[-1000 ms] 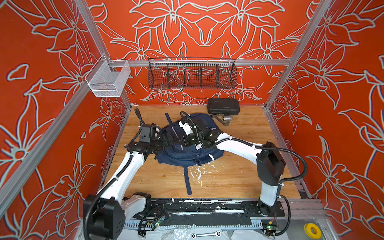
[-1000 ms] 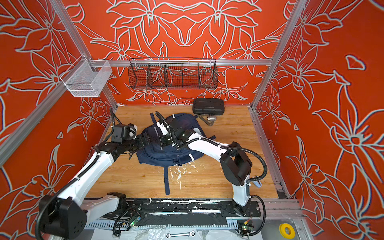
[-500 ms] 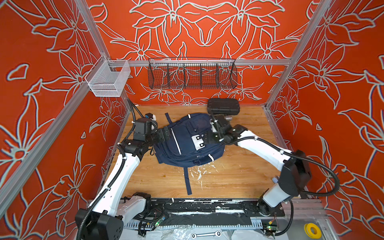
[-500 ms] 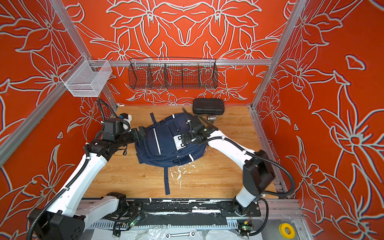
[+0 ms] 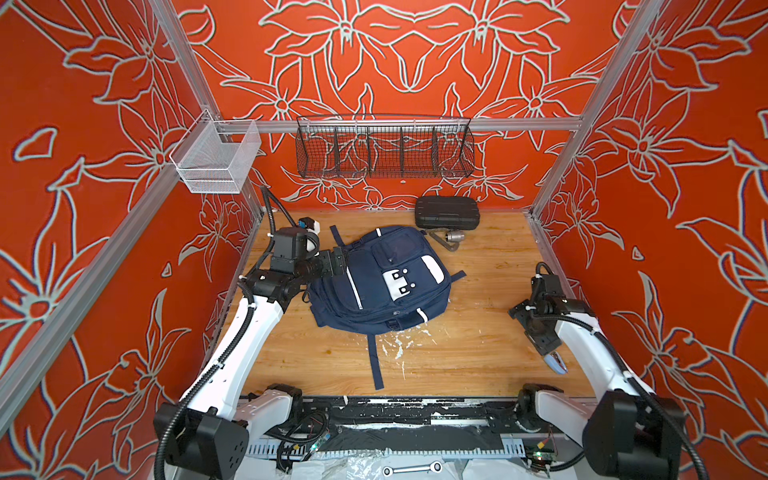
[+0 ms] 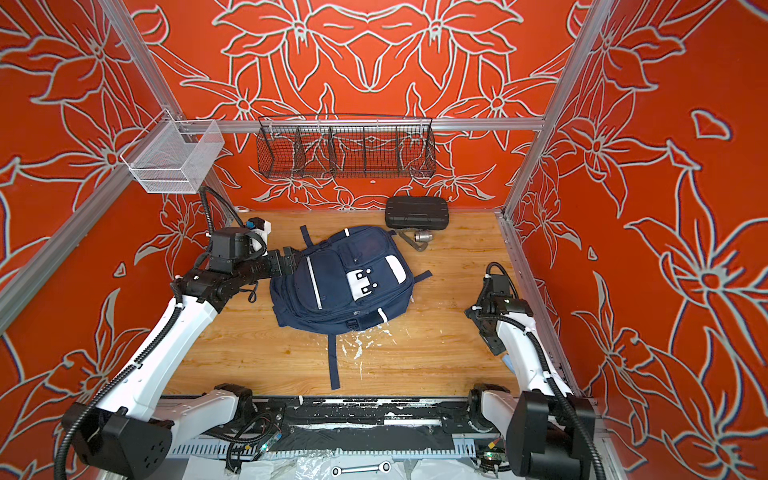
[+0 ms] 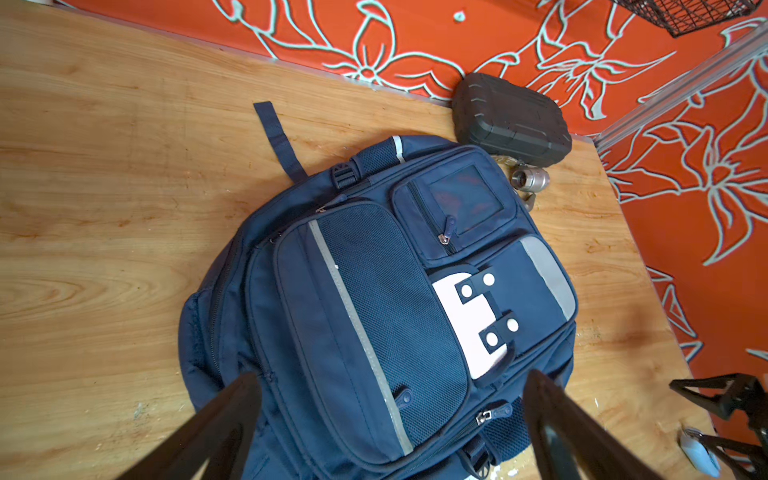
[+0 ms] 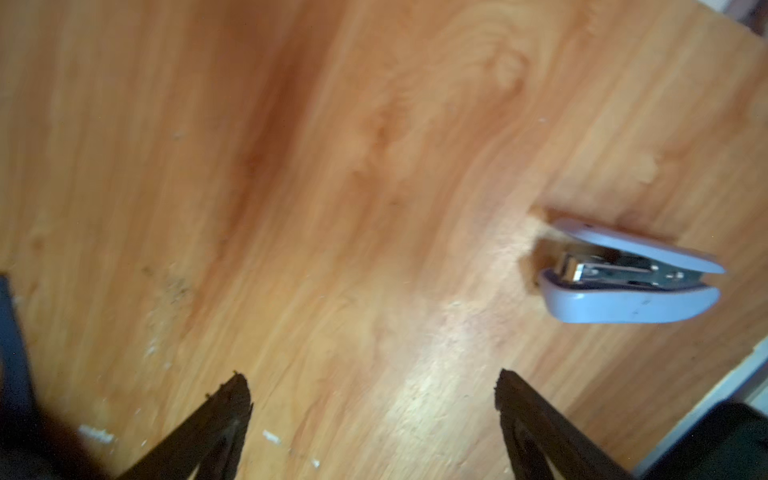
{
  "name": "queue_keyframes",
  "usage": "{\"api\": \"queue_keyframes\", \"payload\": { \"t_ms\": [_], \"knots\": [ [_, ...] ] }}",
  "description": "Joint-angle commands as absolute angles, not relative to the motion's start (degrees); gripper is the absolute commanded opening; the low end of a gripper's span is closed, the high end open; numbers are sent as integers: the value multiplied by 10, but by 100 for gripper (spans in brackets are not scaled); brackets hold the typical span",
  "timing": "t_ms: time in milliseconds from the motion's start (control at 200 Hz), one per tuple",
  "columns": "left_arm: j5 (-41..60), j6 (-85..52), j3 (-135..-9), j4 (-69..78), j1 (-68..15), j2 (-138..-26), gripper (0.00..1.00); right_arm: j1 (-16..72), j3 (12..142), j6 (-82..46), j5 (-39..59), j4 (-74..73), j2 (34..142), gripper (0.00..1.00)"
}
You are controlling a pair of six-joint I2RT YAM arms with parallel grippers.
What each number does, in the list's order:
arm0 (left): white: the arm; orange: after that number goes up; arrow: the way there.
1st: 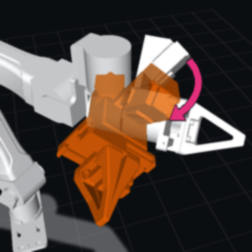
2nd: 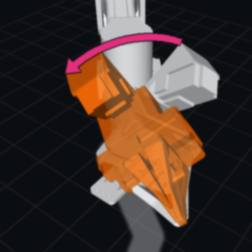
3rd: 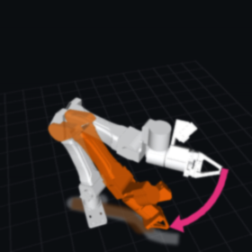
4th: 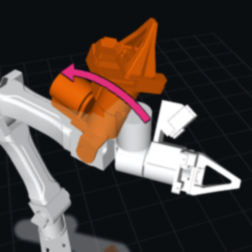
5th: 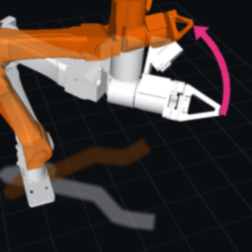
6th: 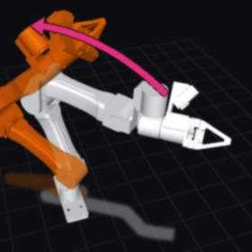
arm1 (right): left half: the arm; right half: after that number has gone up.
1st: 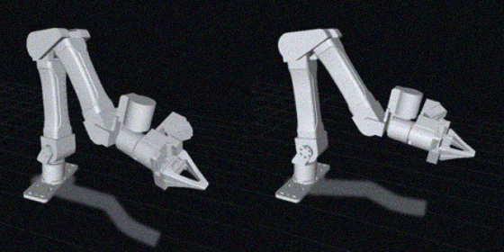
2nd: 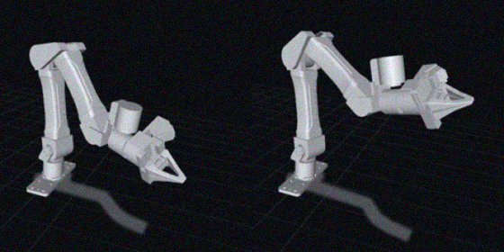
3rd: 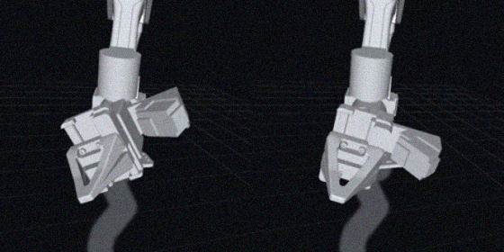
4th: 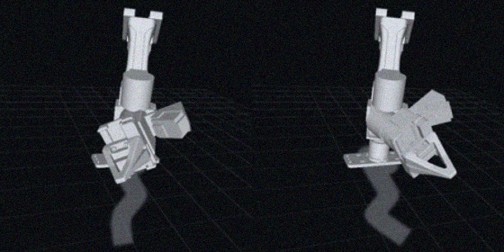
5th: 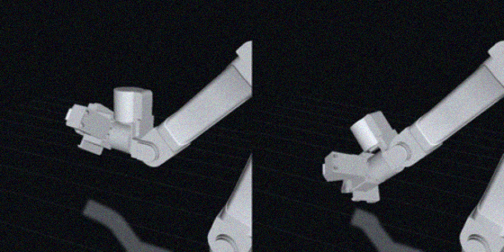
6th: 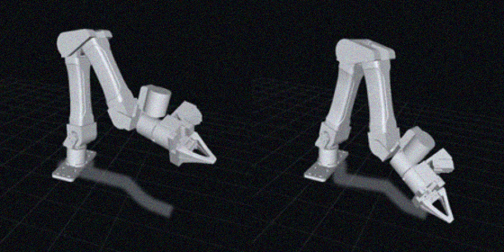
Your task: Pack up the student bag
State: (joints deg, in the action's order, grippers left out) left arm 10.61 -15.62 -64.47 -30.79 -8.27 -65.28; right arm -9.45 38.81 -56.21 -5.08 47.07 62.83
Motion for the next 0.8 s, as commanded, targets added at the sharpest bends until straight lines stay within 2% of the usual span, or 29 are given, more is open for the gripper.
{"api": "queue_keyframes", "payload": {
  "t_ms": [0,120,565,796],
  "knots": [
    [126,-144,-650,-305,-86,-661,97,-116,390,-583,-62,477,637,95],
    [128,-139,-660,-312,-86,-668,97,-147,397,-570,-93,492,646,95],
    [140,-167,-672,-300,-92,-707,97,-305,374,-512,-79,487,630,95],
    [129,-184,-686,-287,-110,-730,97,-347,337,-496,-60,448,655,96]
  ]
}}
